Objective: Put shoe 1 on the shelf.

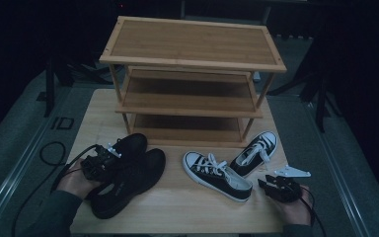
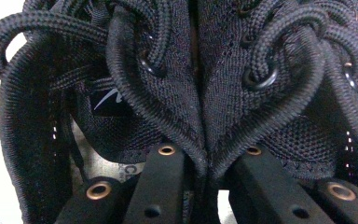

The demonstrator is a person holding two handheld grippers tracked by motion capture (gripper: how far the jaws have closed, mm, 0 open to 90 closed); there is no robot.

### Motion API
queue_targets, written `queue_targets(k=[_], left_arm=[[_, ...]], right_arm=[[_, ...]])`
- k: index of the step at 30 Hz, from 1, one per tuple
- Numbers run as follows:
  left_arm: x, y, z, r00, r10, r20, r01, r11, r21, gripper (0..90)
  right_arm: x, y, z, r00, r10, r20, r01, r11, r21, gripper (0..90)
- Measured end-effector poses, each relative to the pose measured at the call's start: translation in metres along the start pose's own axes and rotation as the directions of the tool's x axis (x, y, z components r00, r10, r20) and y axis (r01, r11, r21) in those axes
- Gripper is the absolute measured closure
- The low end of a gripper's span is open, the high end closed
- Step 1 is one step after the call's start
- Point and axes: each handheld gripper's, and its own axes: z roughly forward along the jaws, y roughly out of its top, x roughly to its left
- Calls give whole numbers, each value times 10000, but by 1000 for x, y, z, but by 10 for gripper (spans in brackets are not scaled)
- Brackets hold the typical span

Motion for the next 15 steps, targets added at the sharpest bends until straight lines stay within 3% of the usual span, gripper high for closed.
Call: queue_targets(k=[15], left_arm=[[0, 5, -3, 9997, -212, -95, 210, 9997, -131, 862]], right_arm=[[-1, -5, 2, 10000, 72, -8, -72, 9999, -91, 591]])
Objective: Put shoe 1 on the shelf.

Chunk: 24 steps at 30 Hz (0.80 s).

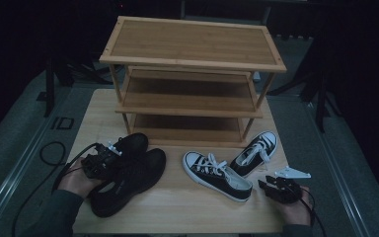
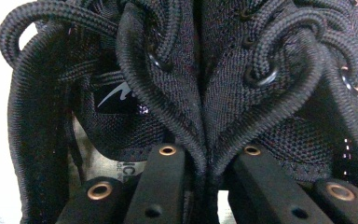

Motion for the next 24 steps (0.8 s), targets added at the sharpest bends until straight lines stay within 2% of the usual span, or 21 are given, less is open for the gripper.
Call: queue_targets(k=[14, 24], left_arm=[[-2, 21, -5, 10000, 66, -26, -67, 9997, -242, 862], [-3, 37, -1, 9999, 98, 139, -94, 9995, -295, 861]], right_arm=[[-4, -4, 3, 9999, 120, 19, -120, 9999, 33, 586], [-4, -5, 5, 9999, 125, -26, -125, 9999, 33, 585]])
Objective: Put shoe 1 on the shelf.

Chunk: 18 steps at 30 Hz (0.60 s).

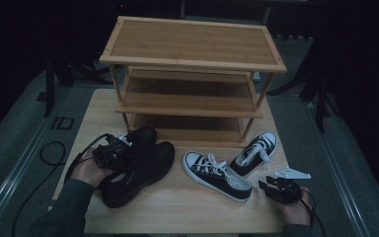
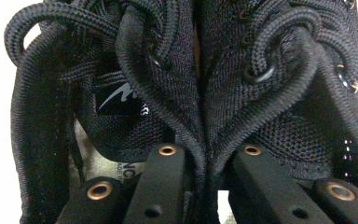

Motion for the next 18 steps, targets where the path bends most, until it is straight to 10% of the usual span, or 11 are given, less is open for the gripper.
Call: queue_targets(k=[18], left_arm=[[-5, 34, 2, 9999, 64, 107, -61, 9995, -315, 859]], right_arm=[[-2, -4, 2, 10000, 53, 13, -52, 9999, -101, 575]])
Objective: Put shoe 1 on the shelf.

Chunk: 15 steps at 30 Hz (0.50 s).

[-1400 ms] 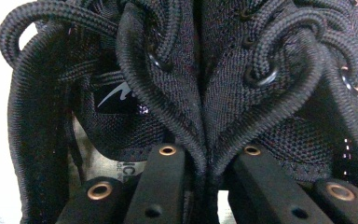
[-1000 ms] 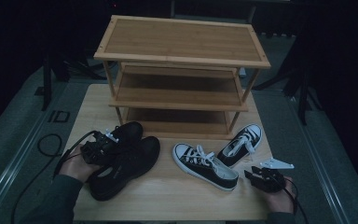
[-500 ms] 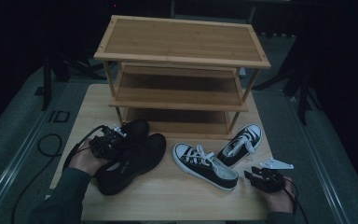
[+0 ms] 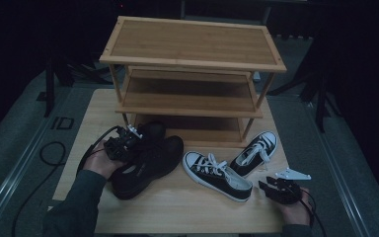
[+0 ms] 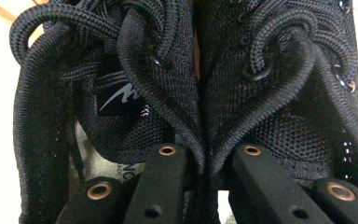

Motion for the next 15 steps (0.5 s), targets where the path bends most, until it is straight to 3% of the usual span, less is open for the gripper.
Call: queue_targets(k=[15], left_arm=[[4, 26, 12, 9992, -126, -368, 125, 9999, -21, 860]], right_arm=[[-2, -3, 1, 10000, 31, -5, -31, 10000, 41, 574]])
